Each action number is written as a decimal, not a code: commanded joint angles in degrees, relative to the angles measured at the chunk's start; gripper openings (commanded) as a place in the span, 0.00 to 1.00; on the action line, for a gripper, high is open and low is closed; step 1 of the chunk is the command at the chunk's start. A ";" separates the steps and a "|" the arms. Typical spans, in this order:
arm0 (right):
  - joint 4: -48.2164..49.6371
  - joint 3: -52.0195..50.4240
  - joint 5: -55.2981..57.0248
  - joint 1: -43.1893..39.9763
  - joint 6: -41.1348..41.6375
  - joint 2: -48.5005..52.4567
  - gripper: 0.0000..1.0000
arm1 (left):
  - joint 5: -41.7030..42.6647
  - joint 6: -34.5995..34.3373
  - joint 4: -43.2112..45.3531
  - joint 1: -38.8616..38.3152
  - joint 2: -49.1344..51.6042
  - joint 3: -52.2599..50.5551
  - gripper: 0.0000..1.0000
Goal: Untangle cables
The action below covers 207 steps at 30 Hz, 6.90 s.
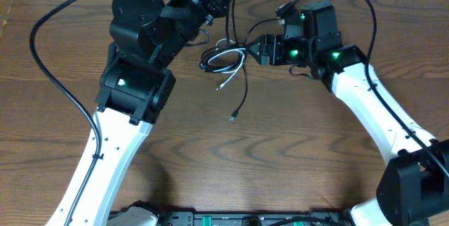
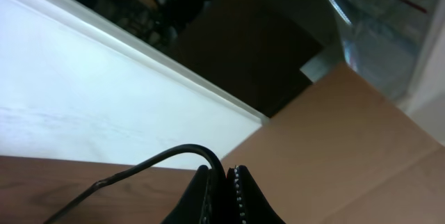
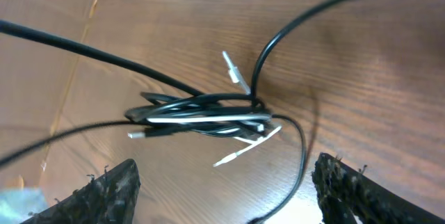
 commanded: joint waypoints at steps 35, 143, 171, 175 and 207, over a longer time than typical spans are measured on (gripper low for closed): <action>-4.15 0.98 11.37 -5.73 8.94 14.36 0.27 | -5.33 -0.02 4.02 10.64 -7.65 0.96 0.06; -24.48 4.66 18.47 -13.40 -9.81 13.75 0.01 | 6.93 37.48 -36.68 14.10 10.40 -0.44 0.07; -24.44 4.61 18.78 -20.09 -12.15 21.70 0.86 | 0.98 36.87 -43.82 36.87 -1.03 -0.44 0.07; -23.65 5.01 9.68 -20.68 -18.78 21.68 0.89 | 8.46 37.75 -42.93 35.50 -0.98 -0.46 0.07; -36.15 15.87 -1.33 -16.70 -28.15 17.68 0.53 | 11.15 34.67 -44.54 17.42 14.86 -0.46 0.08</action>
